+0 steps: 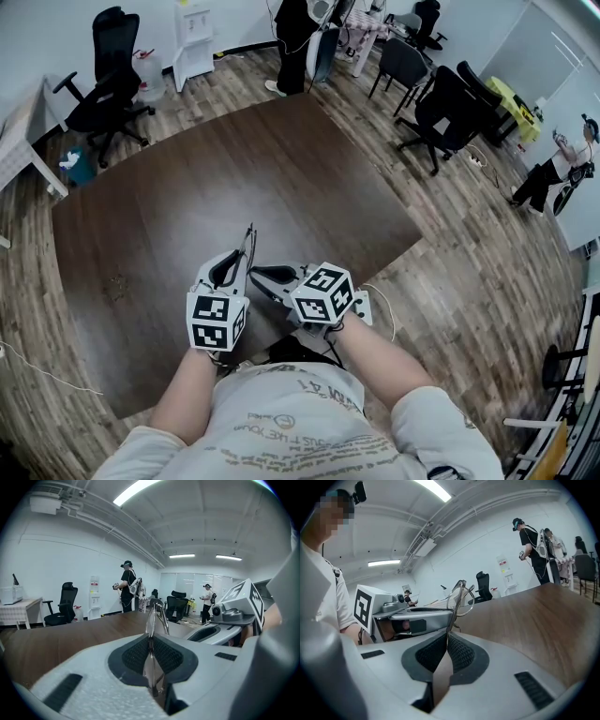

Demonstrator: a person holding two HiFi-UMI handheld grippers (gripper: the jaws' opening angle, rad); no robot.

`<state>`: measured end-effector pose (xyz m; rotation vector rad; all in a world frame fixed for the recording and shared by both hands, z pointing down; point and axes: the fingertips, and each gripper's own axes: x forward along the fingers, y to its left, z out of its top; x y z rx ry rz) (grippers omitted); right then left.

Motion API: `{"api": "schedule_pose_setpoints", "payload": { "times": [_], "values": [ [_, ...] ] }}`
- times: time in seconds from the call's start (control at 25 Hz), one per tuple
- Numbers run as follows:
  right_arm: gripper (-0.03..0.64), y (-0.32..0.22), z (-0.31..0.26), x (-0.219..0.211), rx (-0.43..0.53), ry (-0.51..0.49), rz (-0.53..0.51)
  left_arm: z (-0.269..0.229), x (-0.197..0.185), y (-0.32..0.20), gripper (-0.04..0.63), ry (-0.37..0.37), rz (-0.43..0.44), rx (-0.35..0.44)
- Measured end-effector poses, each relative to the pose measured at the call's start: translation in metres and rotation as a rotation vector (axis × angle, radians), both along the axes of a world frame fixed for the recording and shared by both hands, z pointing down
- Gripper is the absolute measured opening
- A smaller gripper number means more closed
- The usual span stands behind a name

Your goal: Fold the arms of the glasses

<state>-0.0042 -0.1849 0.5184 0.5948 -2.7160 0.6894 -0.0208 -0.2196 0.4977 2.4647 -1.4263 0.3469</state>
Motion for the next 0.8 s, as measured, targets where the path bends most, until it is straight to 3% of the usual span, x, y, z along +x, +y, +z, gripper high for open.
{"api": "schedule_pose_setpoints", "payload": {
  "times": [0.24, 0.52, 0.64, 0.8],
  "values": [
    [0.017, -0.005, -0.003, 0.011, 0.131, 0.075, 0.052, 0.005, -0.011, -0.008, 0.041, -0.019, -0.028, -0.016],
    [0.015, -0.026, -0.014, 0.034, 0.117, 0.014, 0.183, 0.020, -0.021, -0.022, 0.041, -0.054, -0.048, -0.045],
    [0.015, -0.030, -0.020, 0.042, 0.116, -0.011, 0.230, 0.030, -0.023, -0.028, 0.041, -0.122, -0.056, -0.050],
    [0.015, -0.036, -0.027, 0.053, 0.137, -0.026, 0.284, 0.051, -0.026, -0.036, 0.043, -0.269, -0.088, -0.050]
  ]
}}
